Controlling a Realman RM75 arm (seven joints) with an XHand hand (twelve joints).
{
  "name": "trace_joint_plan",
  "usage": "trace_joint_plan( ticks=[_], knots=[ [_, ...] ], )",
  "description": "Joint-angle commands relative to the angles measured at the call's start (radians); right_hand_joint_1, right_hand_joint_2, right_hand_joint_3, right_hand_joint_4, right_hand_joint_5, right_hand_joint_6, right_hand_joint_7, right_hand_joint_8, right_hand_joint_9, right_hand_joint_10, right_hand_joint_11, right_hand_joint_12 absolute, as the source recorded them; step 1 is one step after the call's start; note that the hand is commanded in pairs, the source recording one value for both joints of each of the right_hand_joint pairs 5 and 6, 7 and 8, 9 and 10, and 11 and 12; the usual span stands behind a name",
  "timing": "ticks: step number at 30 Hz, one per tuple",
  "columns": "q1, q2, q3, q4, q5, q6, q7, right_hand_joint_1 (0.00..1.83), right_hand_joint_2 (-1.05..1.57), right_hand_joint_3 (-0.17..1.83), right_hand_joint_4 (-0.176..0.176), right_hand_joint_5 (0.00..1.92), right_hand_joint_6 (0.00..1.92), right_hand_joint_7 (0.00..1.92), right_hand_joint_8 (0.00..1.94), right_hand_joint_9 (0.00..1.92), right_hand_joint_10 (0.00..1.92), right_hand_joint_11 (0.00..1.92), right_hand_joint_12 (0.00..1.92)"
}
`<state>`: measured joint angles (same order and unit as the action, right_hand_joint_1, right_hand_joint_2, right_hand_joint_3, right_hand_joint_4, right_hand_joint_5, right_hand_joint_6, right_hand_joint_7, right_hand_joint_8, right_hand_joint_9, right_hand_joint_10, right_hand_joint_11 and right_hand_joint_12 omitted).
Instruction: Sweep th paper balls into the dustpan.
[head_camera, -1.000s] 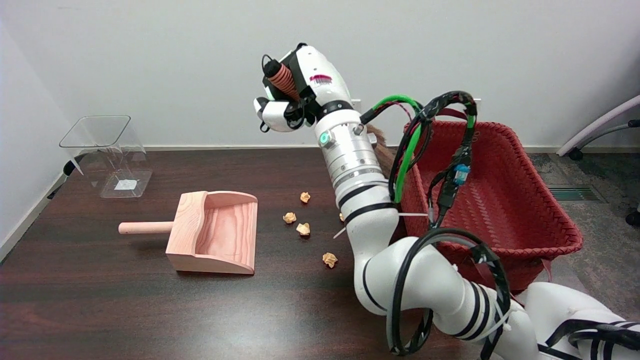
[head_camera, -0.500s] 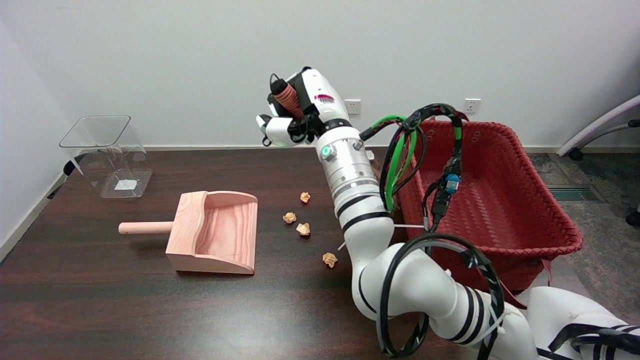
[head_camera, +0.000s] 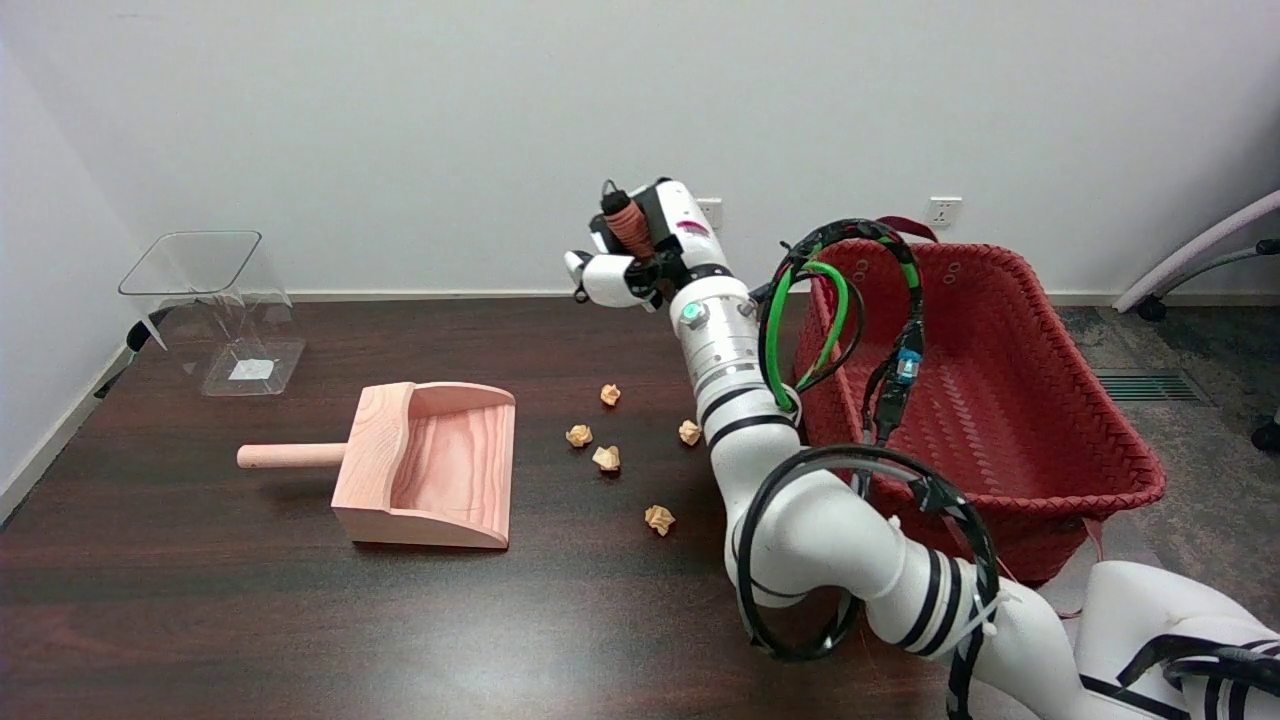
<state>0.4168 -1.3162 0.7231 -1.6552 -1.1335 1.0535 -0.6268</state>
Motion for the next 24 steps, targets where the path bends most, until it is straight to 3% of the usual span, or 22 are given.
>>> trace_joint_plan(
  ticks=[1, 17, 24],
  knots=[
    [0.006, 0.077, 0.070, 0.238, 0.024, -0.076, 0.360, 1.41, 1.11, 0.53, 0.000, 1.92, 1.92, 1.92, 1.92, 1.92, 1.92, 1.92, 1.92],
    [-0.002, 0.134, 0.077, 0.326, -0.123, -0.075, 0.486, 1.45, 0.99, 0.60, 0.000, 1.92, 1.92, 1.92, 1.92, 1.92, 1.92, 1.92, 1.92],
    [0.006, 0.133, 0.056, 0.368, -0.099, -0.082, 0.547, 1.46, 0.96, 0.63, 0.000, 1.92, 1.92, 1.92, 1.92, 1.92, 1.92, 1.92, 1.92]
  ],
)
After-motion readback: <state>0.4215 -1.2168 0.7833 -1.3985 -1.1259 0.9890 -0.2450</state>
